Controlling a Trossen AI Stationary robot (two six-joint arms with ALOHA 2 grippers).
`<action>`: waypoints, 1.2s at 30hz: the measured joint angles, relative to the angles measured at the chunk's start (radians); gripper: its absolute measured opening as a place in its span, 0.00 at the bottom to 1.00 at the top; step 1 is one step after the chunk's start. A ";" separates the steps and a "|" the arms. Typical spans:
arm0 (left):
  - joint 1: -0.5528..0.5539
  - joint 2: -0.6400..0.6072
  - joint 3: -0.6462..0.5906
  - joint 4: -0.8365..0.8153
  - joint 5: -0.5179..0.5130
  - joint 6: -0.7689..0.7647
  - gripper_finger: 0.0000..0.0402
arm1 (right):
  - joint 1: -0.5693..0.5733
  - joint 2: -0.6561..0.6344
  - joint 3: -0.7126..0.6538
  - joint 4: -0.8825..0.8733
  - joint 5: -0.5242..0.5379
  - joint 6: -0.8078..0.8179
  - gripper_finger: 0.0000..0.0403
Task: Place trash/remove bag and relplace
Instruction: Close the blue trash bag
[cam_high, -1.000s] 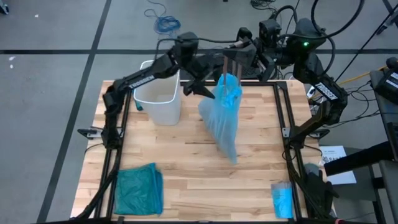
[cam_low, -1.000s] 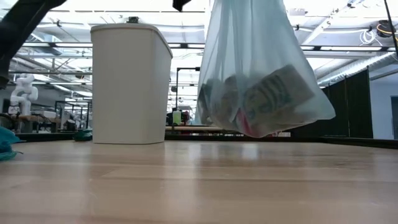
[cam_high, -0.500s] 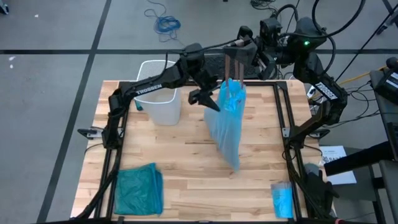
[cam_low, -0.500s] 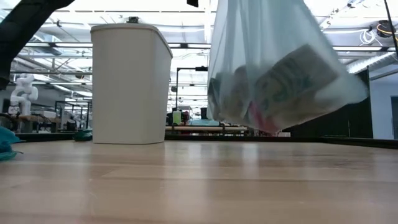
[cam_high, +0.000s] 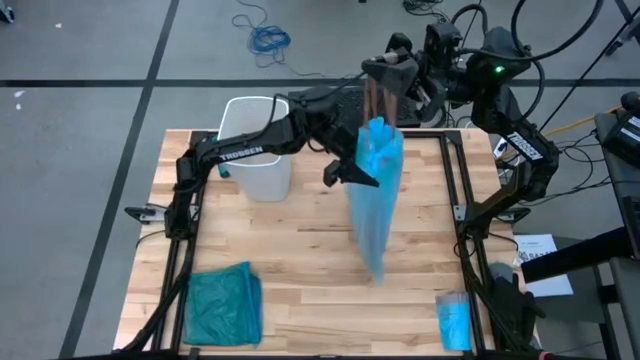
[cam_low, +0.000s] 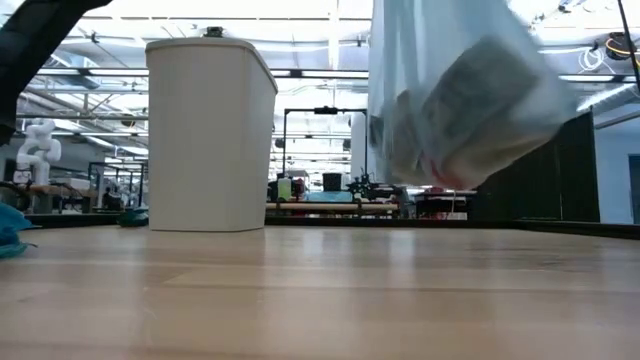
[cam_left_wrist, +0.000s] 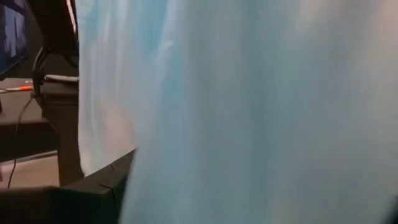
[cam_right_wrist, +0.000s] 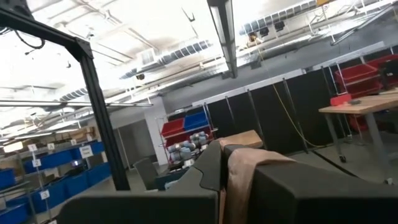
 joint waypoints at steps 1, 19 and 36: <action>-0.003 0.000 0.000 0.000 -0.002 0.000 0.72 | 0.000 0.000 0.000 0.000 0.000 0.000 0.00; -0.028 0.000 0.000 -0.115 -0.109 0.127 0.45 | 0.000 0.017 -0.002 0.276 -0.078 0.112 0.00; -0.030 0.000 0.000 -0.211 -0.116 0.180 0.45 | 0.001 0.030 -0.002 0.384 -0.124 0.148 0.00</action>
